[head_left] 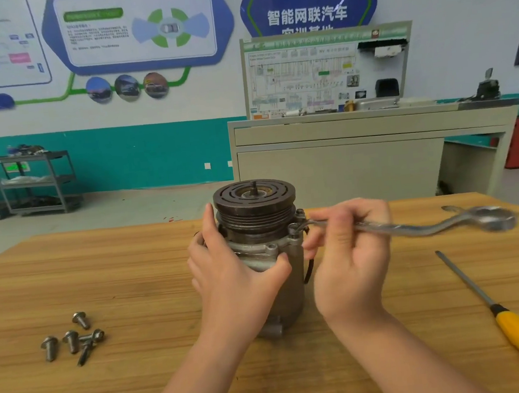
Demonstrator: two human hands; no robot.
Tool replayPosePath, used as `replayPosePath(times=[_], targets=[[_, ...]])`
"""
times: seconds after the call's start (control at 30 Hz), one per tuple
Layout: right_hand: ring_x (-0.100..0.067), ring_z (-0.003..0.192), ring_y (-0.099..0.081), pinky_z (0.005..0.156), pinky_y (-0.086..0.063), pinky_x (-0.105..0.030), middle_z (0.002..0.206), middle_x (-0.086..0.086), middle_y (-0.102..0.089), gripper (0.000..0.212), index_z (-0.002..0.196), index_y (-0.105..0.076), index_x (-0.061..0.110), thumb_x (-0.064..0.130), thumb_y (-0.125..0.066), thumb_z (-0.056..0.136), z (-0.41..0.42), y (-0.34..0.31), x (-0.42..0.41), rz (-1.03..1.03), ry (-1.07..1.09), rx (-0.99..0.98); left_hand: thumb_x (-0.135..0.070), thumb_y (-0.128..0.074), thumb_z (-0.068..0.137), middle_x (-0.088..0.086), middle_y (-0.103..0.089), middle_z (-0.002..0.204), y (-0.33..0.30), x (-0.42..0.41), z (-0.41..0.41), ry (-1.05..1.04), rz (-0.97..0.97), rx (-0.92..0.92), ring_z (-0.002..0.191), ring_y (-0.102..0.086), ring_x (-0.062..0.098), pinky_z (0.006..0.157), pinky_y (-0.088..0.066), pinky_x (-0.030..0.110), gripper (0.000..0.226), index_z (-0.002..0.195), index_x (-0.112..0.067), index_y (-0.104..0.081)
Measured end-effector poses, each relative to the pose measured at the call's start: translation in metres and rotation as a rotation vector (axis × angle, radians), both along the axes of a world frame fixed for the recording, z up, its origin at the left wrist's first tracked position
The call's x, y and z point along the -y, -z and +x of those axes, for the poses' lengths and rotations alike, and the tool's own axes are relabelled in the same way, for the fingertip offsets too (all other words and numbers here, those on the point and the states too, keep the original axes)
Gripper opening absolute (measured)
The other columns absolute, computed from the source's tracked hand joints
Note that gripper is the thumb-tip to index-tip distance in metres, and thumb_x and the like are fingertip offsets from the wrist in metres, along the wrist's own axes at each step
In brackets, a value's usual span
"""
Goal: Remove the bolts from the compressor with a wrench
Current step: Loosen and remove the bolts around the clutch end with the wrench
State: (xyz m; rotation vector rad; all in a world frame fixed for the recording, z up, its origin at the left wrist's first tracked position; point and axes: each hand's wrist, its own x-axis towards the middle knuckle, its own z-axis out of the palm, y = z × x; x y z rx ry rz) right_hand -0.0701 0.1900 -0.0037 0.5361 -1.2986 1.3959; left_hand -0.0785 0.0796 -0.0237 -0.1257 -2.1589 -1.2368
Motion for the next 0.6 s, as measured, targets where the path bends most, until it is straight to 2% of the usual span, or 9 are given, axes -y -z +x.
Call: replayPosePath(times=[0.1,0.2,0.27,0.33,0.43,0.6], targets=[[-0.015,0.042,-0.051,0.039,-0.040,-0.022,0.065,-0.001,-0.063,0.011,0.093,-0.040,0.020,0.019,-0.034,0.102,-0.016,-0.008,-0.017,-0.425,-0.280,0.260,-0.057,-0.067,0.054,0.000,-0.023,0.144,0.000,0.000,0.001,0.015,0.021,0.013,0.133,-0.020,0.016,0.112,-0.021,0.041,0.116,0.148,-0.044,0.001],[-0.017,0.042,-0.052,0.038,-0.040,-0.023,0.065,-0.011,-0.061,0.009,0.112,-0.039,0.012,0.009,-0.034,0.105,-0.032,-0.019,-0.038,-0.540,-0.551,0.505,-0.057,-0.066,0.053,0.000,-0.024,0.142,0.000,0.001,0.001,0.000,0.018,0.009,0.132,-0.021,0.016,0.111,-0.023,0.041,0.114,0.145,-0.047,0.001],[-0.017,0.044,-0.055,0.040,-0.043,-0.024,0.064,-0.009,-0.064,0.012,0.116,-0.037,0.012,0.009,-0.037,0.105,-0.031,-0.024,-0.042,-0.502,-0.558,0.468,-0.059,-0.065,0.052,-0.001,-0.024,0.142,-0.001,0.001,0.000,-0.003,0.015,0.009,0.131,-0.020,0.014,0.112,-0.023,0.042,0.113,0.143,-0.049,0.001],[-0.017,0.048,-0.059,0.043,-0.047,-0.025,0.066,-0.004,-0.067,0.004,0.107,-0.038,0.015,0.013,-0.039,0.104,-0.020,-0.026,-0.040,-0.408,-0.414,0.330,-0.060,-0.064,0.052,-0.001,-0.023,0.143,0.000,0.001,-0.001,-0.003,0.011,0.014,0.132,-0.020,0.014,0.113,-0.024,0.043,0.113,0.143,-0.049,0.001],[-0.018,0.047,-0.061,0.044,-0.049,-0.026,0.072,-0.007,-0.066,0.012,0.096,-0.036,0.024,0.021,-0.047,0.101,-0.006,-0.026,-0.034,-0.216,-0.148,0.106,-0.062,-0.063,0.050,0.000,-0.023,0.143,0.001,0.001,-0.002,-0.010,0.013,0.010,0.133,-0.020,0.016,0.112,-0.023,0.043,0.115,0.145,-0.048,0.001],[-0.011,0.054,-0.063,0.047,-0.053,-0.033,0.077,-0.002,-0.061,0.013,0.101,-0.037,0.040,0.039,-0.050,0.099,0.000,-0.013,-0.018,0.080,0.054,-0.051,-0.062,-0.062,0.050,0.002,-0.025,0.143,0.001,0.001,0.000,-0.012,0.011,0.008,0.131,-0.021,0.016,0.110,-0.023,0.041,0.115,0.146,-0.045,0.000]])
